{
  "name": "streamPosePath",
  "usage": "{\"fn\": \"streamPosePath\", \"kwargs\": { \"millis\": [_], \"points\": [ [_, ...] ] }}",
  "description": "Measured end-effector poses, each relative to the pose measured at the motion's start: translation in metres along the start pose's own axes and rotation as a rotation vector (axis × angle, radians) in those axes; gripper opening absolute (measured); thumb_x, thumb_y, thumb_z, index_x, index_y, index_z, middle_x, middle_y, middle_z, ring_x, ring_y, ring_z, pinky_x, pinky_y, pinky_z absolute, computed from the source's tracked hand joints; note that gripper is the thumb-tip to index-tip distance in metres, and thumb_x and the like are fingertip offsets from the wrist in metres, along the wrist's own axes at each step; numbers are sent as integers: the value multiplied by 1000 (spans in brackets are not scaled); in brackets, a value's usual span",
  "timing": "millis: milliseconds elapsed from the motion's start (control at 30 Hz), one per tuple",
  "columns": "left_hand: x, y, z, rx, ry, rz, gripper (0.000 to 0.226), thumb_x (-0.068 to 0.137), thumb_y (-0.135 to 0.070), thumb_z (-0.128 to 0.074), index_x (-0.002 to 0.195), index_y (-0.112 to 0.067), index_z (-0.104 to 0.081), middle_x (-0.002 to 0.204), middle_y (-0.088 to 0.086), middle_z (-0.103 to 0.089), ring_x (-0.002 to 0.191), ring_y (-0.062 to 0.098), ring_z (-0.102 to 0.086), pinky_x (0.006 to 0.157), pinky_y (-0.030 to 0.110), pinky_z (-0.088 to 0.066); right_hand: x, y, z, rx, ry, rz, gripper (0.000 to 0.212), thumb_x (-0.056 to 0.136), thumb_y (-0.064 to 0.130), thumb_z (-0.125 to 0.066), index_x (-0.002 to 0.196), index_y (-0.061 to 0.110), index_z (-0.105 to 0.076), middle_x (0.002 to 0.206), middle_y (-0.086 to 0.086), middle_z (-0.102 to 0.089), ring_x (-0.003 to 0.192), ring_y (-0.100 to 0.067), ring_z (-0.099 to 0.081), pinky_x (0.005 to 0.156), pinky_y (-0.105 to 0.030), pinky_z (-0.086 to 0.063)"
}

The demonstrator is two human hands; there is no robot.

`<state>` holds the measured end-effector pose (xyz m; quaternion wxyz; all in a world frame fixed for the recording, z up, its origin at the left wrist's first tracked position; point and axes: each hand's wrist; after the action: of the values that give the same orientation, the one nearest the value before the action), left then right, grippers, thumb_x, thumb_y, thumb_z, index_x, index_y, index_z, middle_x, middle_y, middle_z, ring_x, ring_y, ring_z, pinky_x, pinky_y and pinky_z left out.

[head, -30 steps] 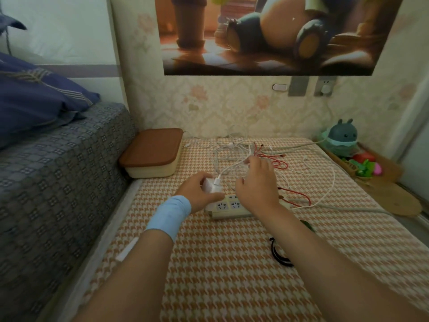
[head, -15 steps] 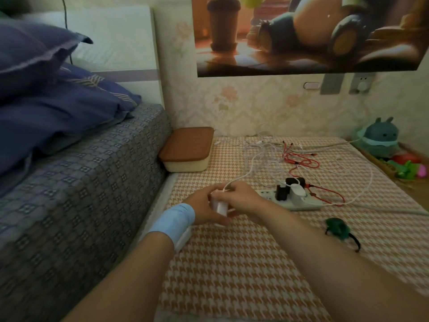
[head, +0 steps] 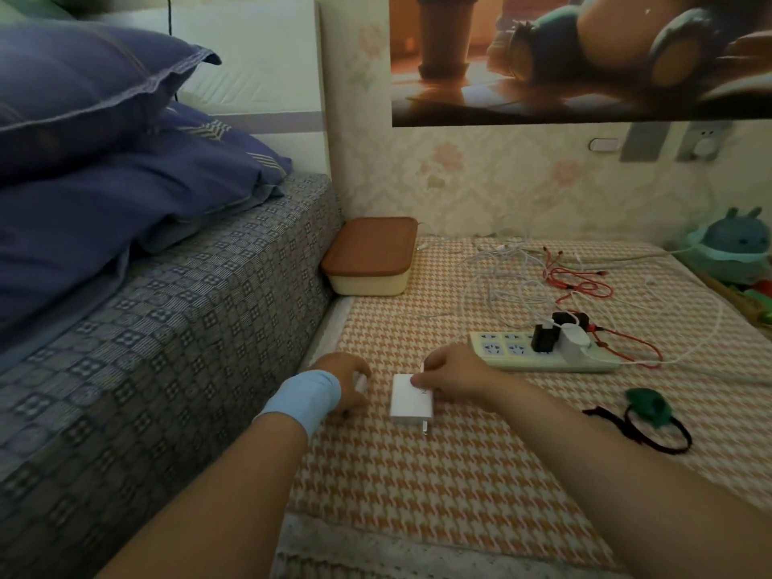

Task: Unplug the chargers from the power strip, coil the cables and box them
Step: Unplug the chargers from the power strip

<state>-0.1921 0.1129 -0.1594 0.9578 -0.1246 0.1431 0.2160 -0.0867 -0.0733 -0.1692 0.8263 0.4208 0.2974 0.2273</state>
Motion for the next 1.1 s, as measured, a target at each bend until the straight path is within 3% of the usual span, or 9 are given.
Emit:
{"fn": "streamPosePath", "kwargs": {
  "millis": [167,300,400,533,667,733,867,1000,1100],
  "points": [
    [1,13,1,-189,-83,107,84,82,-40,-74,150,-30,-27,150,6,-38,130,29,-45,103,39,-46,-2,4,-14,44,-42,-103,30,93,14,-72,111,-10,-68,86,-22,-68,65,-29,-68,58,-38,-62],
    [1,4,8,-176,-177,73,40,99,-34,-51,137,-24,-52,147,7,-44,125,29,-50,101,39,-46,-5,11,-32,79,58,19,30,95,9,-67,122,-3,-67,98,-17,-71,81,-23,-69,76,-37,-63],
    [2,-11,11,-207,-264,-18,31,98,-31,-52,128,-25,-60,141,3,-51,124,25,-52,103,42,-45,-8,11,-32,50,78,91,26,97,14,-63,122,6,-66,95,-13,-69,82,-21,-66,78,-38,-60],
    [4,-59,21,-238,-323,-140,32,97,-30,-54,128,-23,-61,138,1,-54,120,23,-55,101,40,-47,-16,1,8,-241,-230,235,31,102,24,-56,130,17,-64,128,-2,-65,106,-17,-62,86,-30,-50],
    [8,-122,29,-295,-304,-243,29,99,-26,-51,124,-20,-64,126,2,-63,107,23,-61,90,36,-52,-31,-16,71,-270,-519,306,20,100,16,-51,98,30,-64,110,6,-64,97,-12,-60,83,-33,-52],
    [13,-154,24,-320,-268,-287,27,99,-25,-50,122,-19,-65,122,3,-65,104,24,-62,89,36,-52,-38,-27,98,-318,-663,306,23,96,12,-50,85,30,-59,101,7,-63,84,-9,-58,68,-30,-48],
    [34,-208,8,-350,-210,-314,36,101,-21,-47,136,-18,-54,136,4,-57,111,25,-60,85,30,-48,-44,-49,141,-526,-867,280,16,89,9,-56,99,21,-59,110,1,-57,101,-20,-55,70,-31,-40],
    [54,-237,-11,-421,-156,-283,48,100,-20,-49,146,-13,-39,148,7,-45,127,28,-51,98,37,-45,-35,-74,160,-631,-615,126,58,95,20,-58,150,14,-39,151,-11,-40,140,-32,-34,110,-43,-35],
    [68,-246,-24,-486,-191,-327,34,96,-19,-56,129,-11,-53,133,10,-57,117,29,-57,92,38,-48,-24,-90,160,-673,-468,117,59,100,30,-59,151,15,-36,154,-9,-36,141,-31,-31,114,-41,-30]
  ]
}}
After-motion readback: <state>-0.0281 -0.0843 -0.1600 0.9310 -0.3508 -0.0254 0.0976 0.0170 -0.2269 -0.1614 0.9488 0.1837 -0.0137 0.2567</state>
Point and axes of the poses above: each hand's wrist, its own x-axis towards the middle knuckle, its own z-axis out of the back of the hand, y = z × x
